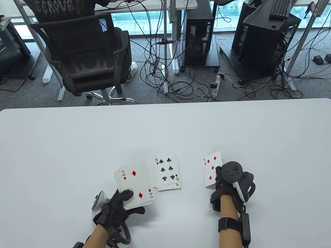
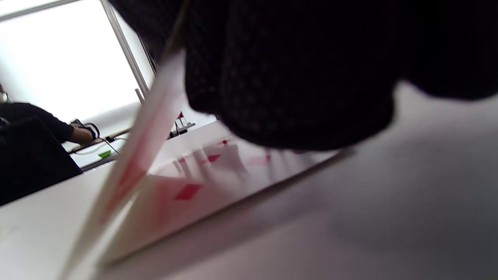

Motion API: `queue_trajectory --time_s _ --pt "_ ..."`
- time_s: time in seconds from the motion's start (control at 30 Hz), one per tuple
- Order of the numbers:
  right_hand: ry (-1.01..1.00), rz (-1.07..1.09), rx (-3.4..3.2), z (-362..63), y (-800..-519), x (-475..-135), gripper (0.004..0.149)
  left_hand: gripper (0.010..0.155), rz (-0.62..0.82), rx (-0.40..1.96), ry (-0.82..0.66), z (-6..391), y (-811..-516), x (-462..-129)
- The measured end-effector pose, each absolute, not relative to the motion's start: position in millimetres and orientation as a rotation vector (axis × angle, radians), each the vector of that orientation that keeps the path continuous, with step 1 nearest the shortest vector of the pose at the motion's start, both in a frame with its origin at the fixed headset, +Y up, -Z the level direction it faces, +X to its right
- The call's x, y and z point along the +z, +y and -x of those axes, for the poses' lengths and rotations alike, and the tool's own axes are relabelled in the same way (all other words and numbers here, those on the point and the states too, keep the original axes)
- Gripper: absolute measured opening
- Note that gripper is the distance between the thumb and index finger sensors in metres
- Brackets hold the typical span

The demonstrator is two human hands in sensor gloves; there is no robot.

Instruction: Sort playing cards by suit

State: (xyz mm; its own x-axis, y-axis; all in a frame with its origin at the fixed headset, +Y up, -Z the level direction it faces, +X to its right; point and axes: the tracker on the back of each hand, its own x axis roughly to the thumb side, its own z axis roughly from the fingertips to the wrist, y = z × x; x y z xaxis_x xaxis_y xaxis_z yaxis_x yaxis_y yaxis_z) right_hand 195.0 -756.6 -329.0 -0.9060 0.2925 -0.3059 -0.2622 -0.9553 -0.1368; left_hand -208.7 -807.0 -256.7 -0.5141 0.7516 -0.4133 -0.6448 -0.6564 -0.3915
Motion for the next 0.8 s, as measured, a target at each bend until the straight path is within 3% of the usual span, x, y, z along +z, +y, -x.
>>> queue_trajectory --time_s 0.2,0.4,0.7,0.8 --pt "0.127 0.516 3.133 -185 -766 -341 0.053 0.060 0.725 2.176 -0.230 208 -809 -256" --pt "0.265 0.593 3.263 -178 -769 -347 0.056 0.060 0.723 2.172 -0.225 208 -809 -256" --pt "0.250 0.638 3.351 -179 -764 -341 0.062 0.060 0.730 2.163 -0.228 208 -809 -256" --pt "0.127 0.525 3.299 -175 -752 -338 0.062 0.060 0.729 2.164 -0.227 208 -809 -256"
